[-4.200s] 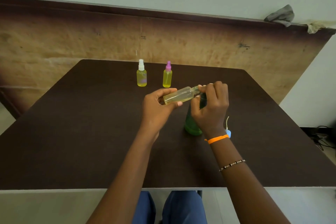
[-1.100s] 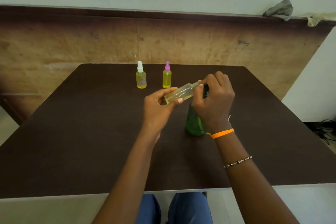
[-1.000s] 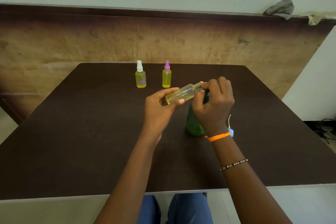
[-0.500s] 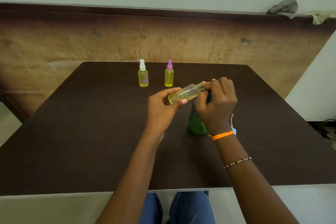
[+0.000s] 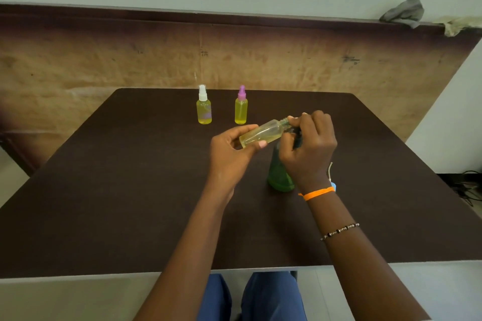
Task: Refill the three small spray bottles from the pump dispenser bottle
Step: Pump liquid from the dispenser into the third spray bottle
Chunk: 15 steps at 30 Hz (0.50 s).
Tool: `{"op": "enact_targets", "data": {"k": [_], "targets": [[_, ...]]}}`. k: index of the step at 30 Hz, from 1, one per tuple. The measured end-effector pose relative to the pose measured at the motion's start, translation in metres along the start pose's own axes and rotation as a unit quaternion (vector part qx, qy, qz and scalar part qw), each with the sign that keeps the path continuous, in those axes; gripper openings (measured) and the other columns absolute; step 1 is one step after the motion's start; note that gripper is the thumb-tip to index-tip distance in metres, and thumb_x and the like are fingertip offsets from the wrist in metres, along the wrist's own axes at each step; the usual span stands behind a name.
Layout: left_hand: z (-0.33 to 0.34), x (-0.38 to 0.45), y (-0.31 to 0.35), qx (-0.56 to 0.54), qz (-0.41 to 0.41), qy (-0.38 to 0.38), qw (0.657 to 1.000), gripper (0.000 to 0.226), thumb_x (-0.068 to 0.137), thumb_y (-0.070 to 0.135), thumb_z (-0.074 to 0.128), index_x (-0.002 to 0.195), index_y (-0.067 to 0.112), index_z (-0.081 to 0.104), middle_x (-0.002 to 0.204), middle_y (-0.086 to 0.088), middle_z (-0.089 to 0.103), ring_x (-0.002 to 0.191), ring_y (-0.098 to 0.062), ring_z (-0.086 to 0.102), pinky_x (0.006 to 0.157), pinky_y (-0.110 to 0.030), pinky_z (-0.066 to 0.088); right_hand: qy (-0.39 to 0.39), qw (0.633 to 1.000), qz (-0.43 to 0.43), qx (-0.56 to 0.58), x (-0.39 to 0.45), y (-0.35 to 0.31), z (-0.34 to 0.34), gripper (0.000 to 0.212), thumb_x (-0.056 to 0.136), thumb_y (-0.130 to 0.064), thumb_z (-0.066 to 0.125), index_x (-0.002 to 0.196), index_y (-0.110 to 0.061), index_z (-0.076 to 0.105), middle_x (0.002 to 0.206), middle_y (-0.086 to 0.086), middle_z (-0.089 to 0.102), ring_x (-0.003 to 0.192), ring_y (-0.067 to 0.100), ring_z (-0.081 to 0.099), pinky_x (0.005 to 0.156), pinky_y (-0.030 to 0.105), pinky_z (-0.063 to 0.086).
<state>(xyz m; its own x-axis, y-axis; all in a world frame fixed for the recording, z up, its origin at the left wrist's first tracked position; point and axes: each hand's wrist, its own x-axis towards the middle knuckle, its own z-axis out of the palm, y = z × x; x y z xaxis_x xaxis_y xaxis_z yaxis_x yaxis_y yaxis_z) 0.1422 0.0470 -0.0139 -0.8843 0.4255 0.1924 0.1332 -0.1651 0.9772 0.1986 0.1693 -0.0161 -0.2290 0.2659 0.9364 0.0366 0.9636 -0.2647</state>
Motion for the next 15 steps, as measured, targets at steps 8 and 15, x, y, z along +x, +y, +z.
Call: {"op": "enact_targets", "data": {"k": [8, 15], "targets": [[-0.002, 0.001, 0.004, 0.0, 0.004, 0.005, 1.0, 0.035, 0.073, 0.003, 0.075, 0.106, 0.013, 0.069, 0.099, -0.002, 0.072, 0.094, -0.01, 0.067, 0.084, -0.025, 0.054, 0.002, 1.0, 0.007, 0.03, 0.01, -0.006, -0.002, 0.013, 0.07, -0.006, 0.048, 0.066, 0.001, 0.057, 0.067, 0.013, 0.05, 0.061, 0.026, 0.044, 0.053, 0.03, 0.034], [-0.001, 0.001, -0.003, 0.006, -0.008, 0.01, 1.0, 0.035, 0.073, 0.002, 0.075, 0.105, 0.015, 0.069, 0.097, 0.001, 0.071, 0.093, -0.01, 0.067, 0.082, -0.025, 0.053, 0.015, 1.0, 0.003, -0.001, -0.006, -0.001, 0.006, 0.011, 0.07, -0.004, 0.049, 0.069, 0.003, 0.058, 0.068, 0.016, 0.049, 0.066, 0.023, 0.039, 0.057, 0.028, 0.034]]}}
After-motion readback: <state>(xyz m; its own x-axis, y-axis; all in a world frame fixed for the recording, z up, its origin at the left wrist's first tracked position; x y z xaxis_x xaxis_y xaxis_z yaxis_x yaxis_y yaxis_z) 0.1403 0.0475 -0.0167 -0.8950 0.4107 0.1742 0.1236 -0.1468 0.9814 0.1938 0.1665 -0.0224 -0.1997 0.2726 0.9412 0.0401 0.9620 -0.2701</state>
